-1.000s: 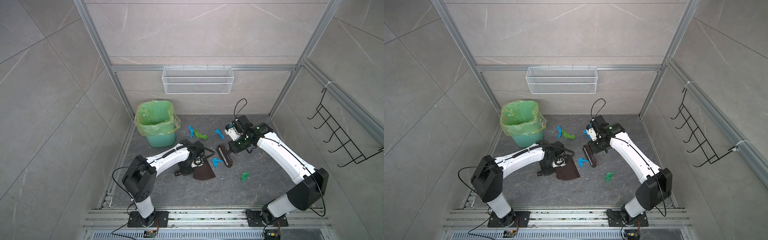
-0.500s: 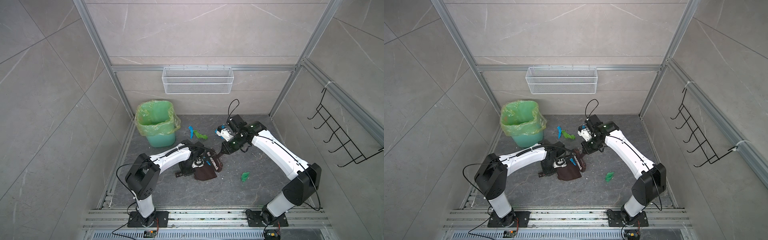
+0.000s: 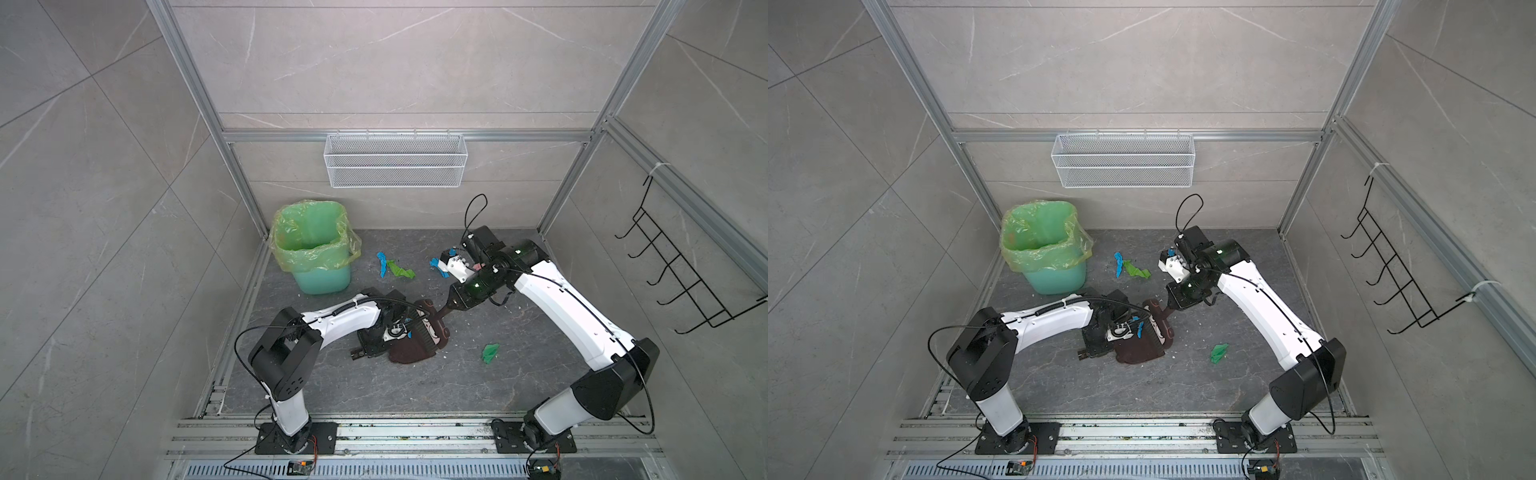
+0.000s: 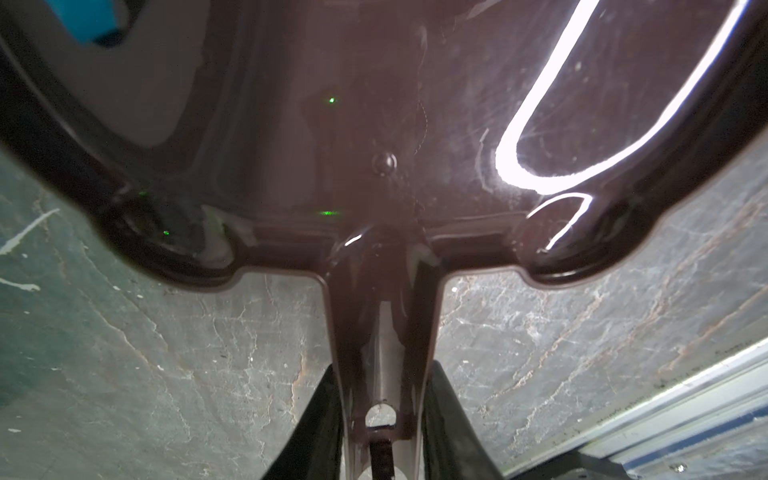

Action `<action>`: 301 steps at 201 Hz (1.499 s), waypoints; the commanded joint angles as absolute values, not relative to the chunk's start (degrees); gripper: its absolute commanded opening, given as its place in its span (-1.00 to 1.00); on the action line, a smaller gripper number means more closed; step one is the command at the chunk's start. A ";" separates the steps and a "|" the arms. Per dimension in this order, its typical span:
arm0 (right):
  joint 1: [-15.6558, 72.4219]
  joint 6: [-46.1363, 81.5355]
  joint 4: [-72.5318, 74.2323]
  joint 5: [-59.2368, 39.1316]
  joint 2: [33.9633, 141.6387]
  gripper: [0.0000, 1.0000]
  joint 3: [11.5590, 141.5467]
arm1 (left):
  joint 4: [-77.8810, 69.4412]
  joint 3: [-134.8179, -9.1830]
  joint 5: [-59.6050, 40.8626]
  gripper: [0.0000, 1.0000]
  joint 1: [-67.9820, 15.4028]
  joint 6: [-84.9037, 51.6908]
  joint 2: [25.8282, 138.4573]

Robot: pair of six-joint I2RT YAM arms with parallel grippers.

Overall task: Sweep away the paper scraps from the table
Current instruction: 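Sweep the blue scrap with the broom into the dustpan held by the left gripper, then move the broom with the right gripper toward the green scrap nearer the robot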

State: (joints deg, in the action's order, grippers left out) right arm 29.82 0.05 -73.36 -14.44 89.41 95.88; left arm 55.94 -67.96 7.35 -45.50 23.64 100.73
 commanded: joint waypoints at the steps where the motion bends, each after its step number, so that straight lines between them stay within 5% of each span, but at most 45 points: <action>1: 30.10 3.57 -79.94 -5.96 85.22 -1.00 98.33 | 54.76 -67.34 7.50 -1.00 -45.64 24.52 98.10; 54: 30.14 17.19 -91.10 21.09 82.96 -1.00 99.96 | 54.73 -66.52 7.12 -1.00 -45.70 25.89 96.11; 94: 29.99 25.04 -95.35 31.11 82.71 -1.00 96.77 | 55.12 -66.48 5.46 -1.00 -45.81 27.57 95.29; 163: 28.61 27.33 -89.78 26.42 81.14 -1.00 84.03 | 55.81 -65.65 -4.98 -1.00 -47.82 30.18 92.62; 301: 28.55 21.47 -74.08 0.34 82.60 -1.00 77.88 | 60.84 -71.17 1.80 -1.00 -51.24 27.34 100.91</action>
State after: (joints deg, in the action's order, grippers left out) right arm 28.47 23.03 -80.84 13.06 81.14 79.37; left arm 57.41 -69.04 0.47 -50.70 28.58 100.47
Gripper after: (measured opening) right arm 0.231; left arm 0.286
